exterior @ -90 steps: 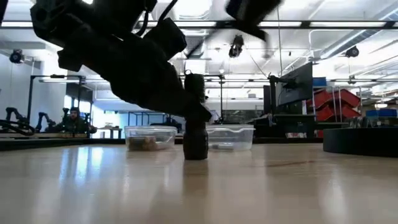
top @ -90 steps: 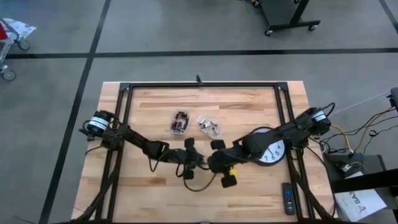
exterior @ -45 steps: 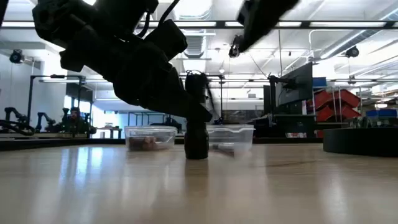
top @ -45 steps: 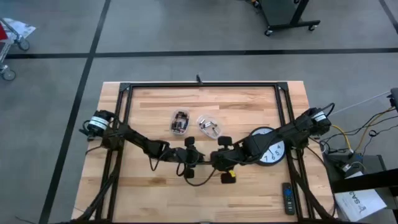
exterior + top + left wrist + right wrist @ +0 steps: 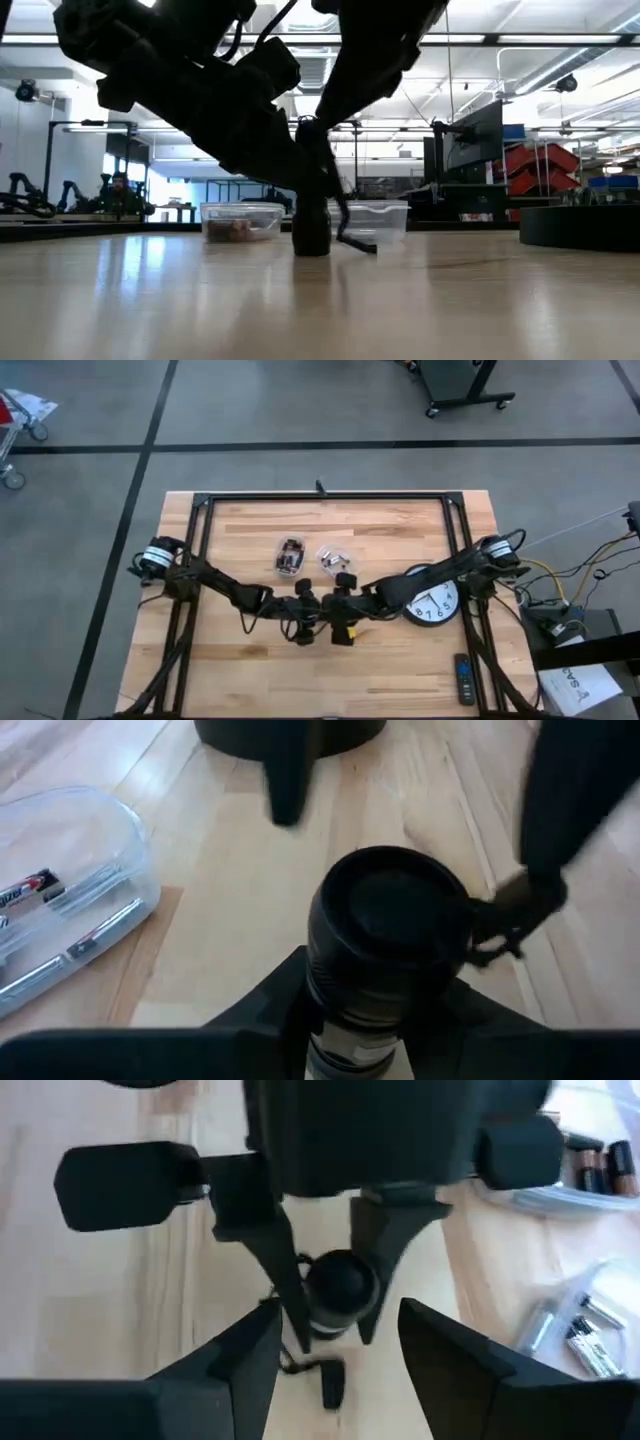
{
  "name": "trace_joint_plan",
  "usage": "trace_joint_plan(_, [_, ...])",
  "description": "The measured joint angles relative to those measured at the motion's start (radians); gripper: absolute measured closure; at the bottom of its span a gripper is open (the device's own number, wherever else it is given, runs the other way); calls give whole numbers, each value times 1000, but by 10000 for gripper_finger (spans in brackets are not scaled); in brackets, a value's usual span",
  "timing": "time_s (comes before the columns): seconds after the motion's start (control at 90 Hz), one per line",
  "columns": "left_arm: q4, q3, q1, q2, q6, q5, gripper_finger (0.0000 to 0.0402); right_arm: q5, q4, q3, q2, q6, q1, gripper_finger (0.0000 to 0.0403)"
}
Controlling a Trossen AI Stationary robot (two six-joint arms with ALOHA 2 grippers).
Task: Insert battery
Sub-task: Open the black flashlight cover
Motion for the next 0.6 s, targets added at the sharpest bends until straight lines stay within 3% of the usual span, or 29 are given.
trace_joint_plan(0.267, [11, 0, 0, 0, 1, 4, 304, -24, 25, 0, 43, -1, -24, 248])
trace_joint_plan(0.6, [30, -1, 0, 1, 25, 6, 298, -27, 37, -3, 47, -26, -31, 319])
